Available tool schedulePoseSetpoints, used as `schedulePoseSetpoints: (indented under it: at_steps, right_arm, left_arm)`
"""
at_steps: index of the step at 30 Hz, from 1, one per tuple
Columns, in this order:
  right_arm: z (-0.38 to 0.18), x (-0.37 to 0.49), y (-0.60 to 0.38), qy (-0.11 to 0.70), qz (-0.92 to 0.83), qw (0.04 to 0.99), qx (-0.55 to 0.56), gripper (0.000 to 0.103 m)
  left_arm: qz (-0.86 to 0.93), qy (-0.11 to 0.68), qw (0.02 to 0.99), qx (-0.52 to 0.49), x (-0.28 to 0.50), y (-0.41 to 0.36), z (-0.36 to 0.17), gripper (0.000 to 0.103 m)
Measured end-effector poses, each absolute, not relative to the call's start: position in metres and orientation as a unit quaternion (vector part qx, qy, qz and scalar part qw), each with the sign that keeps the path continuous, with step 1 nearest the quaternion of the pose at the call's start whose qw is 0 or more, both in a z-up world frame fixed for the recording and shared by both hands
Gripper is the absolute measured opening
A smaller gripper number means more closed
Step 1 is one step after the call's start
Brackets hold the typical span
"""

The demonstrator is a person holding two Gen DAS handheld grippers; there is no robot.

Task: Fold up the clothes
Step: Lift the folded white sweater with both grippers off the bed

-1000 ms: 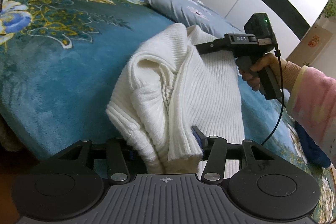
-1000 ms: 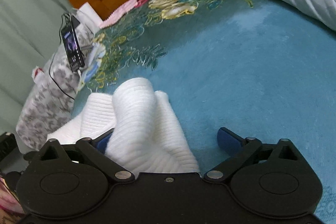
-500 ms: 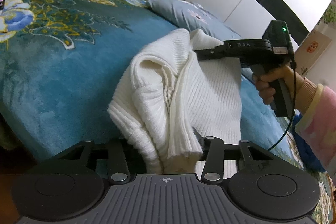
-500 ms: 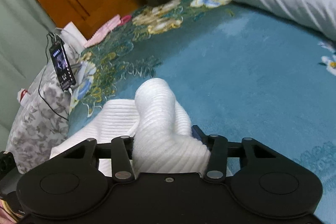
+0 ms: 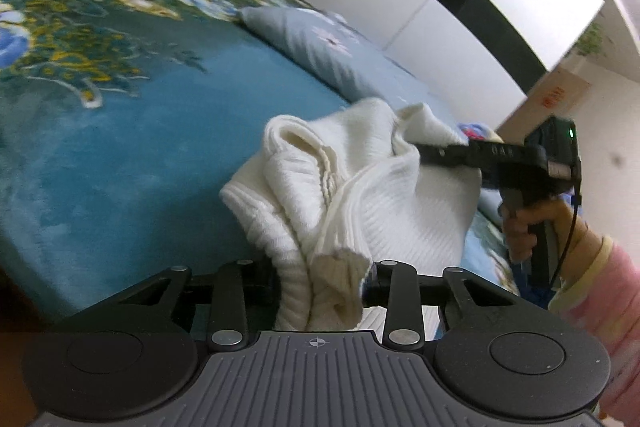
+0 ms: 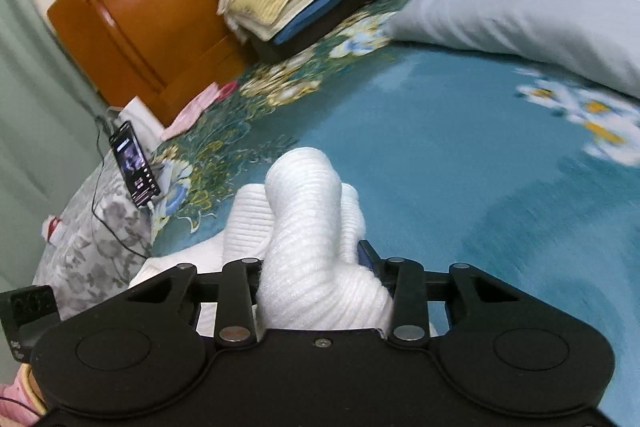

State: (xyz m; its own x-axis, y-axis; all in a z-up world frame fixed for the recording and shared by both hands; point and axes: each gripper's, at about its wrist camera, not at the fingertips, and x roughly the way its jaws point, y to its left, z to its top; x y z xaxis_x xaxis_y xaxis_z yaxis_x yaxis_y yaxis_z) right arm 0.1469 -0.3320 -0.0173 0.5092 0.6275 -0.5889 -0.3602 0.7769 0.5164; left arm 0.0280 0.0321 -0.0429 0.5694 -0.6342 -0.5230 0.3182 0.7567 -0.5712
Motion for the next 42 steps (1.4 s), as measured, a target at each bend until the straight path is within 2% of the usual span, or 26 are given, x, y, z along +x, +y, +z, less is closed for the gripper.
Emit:
schedulePoseSetpoints:
  at_steps: [13, 26, 29, 33, 36, 37, 38, 39, 42]
  right_arm:
    - [-0.023, 0.028, -0.403, 0.379, 0.206, 0.873, 0.227, 0.036]
    - [-0.033, 0.023, -0.408, 0.377, 0.210, 0.869, 0.241, 0.037]
    - [-0.034, 0.022, -0.409, 0.377, 0.216, 0.870, 0.233, 0.043]
    - [-0.035, 0.024, -0.415, 0.369, 0.226, 0.869, 0.239, 0.049]
    - [-0.031, 0.022, -0.426, 0.346, 0.232, 0.872, 0.256, 0.053]
    - [-0.031, 0.022, -0.431, 0.341, 0.233, 0.872, 0.262, 0.057]
    - [-0.030, 0.022, -0.437, 0.336, 0.233, 0.872, 0.269, 0.066]
    - [-0.029, 0.022, -0.442, 0.330, 0.234, 0.872, 0.275, 0.069]
    - [-0.032, 0.022, -0.457, 0.328, 0.230, 0.870, 0.286, 0.072]
  left_arm:
    - [-0.344, 0.390, 0.833, -0.191, 0.078, -0.001, -0.048, 0.032]
    - [-0.350, 0.414, 0.815, -0.206, 0.092, 0.006, -0.060, 0.041]
    - [-0.347, 0.411, 0.818, -0.204, 0.090, 0.007, -0.057, 0.045]
    - [-0.344, 0.406, 0.821, -0.207, 0.087, 0.008, -0.054, 0.061]
    - [-0.340, 0.404, 0.827, -0.195, 0.084, 0.006, -0.050, 0.066]
    - [-0.339, 0.403, 0.828, -0.191, 0.083, 0.006, -0.049, 0.071]
    - [-0.338, 0.402, 0.830, -0.188, 0.081, 0.006, -0.049, 0.072]
    - [-0.336, 0.402, 0.831, -0.186, 0.080, 0.006, -0.048, 0.072]
    - [-0.329, 0.403, 0.836, -0.175, 0.076, 0.006, -0.048, 0.076]
